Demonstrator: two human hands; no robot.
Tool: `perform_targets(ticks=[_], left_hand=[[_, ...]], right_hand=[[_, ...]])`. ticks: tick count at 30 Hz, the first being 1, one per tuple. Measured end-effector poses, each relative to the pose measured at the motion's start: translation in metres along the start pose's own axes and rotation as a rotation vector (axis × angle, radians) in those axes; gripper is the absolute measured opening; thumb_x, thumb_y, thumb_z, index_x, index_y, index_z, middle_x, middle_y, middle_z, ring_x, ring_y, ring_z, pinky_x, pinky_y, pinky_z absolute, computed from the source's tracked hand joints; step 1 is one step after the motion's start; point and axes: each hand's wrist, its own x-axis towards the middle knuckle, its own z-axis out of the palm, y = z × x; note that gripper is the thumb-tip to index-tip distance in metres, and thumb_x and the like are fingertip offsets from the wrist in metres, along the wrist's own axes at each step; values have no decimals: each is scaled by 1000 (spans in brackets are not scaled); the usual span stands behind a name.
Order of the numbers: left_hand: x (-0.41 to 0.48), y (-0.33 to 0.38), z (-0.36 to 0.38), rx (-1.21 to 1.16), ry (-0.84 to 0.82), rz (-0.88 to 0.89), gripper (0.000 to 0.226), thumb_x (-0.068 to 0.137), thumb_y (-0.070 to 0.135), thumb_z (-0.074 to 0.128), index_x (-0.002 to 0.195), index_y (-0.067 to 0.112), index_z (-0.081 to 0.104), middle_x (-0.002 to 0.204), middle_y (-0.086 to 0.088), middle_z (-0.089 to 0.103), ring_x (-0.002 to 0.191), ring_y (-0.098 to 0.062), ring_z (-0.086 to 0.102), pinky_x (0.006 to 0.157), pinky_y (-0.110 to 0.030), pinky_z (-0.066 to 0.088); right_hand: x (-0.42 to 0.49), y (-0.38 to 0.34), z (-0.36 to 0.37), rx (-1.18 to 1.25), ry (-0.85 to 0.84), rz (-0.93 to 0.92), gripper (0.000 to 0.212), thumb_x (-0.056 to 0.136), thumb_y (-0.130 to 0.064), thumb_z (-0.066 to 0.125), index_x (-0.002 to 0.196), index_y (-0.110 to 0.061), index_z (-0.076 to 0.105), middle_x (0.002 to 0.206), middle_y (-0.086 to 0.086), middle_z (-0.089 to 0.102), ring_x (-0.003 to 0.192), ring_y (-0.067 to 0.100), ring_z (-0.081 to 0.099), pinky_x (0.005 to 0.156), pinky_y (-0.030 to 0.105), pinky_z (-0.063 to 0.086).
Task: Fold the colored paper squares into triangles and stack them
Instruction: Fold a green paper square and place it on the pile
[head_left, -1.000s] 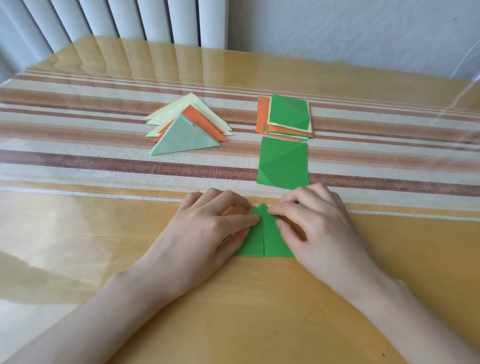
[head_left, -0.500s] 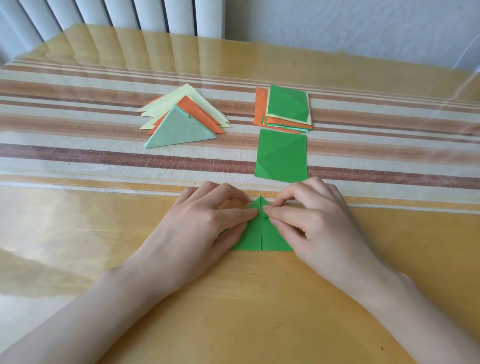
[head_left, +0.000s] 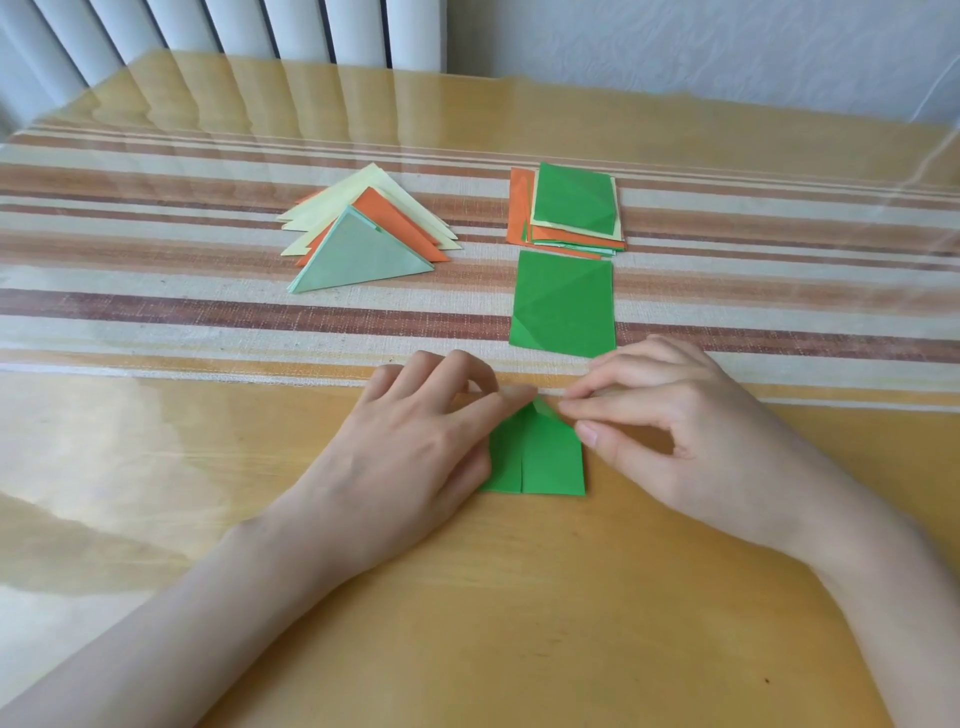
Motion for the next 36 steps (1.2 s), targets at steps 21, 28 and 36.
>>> perform_targets(ticks=[21, 28, 36], left_hand=[[0, 11, -1, 182, 22, 45, 48, 86, 27, 36, 127, 20, 61, 102, -6, 60, 83, -29, 55, 65, -38, 49], [1, 17, 2, 190, 84, 7, 44, 85, 23, 37, 114, 17, 69, 95, -7, 63, 79, -31, 59, 62, -39, 51], [-2, 13, 4, 35, 102, -67, 46, 94, 35, 35, 130, 17, 57, 104, -1, 58, 87, -26, 54, 72, -36, 46]], right_hand=[[-23, -15, 25, -88, 201, 38, 36, 93, -35, 45, 107, -16, 73, 114, -4, 68, 107, 14, 58, 110, 41, 25], [-21, -13, 31, -246, 257, -33, 36, 93, -32, 45, 101, -13, 75, 104, 0, 68, 99, 18, 54, 109, 43, 25], [-15, -23, 32, 152, 398, 329, 14, 84, -32, 69, 87, -20, 75, 94, -5, 61, 97, 12, 43, 88, 16, 33]])
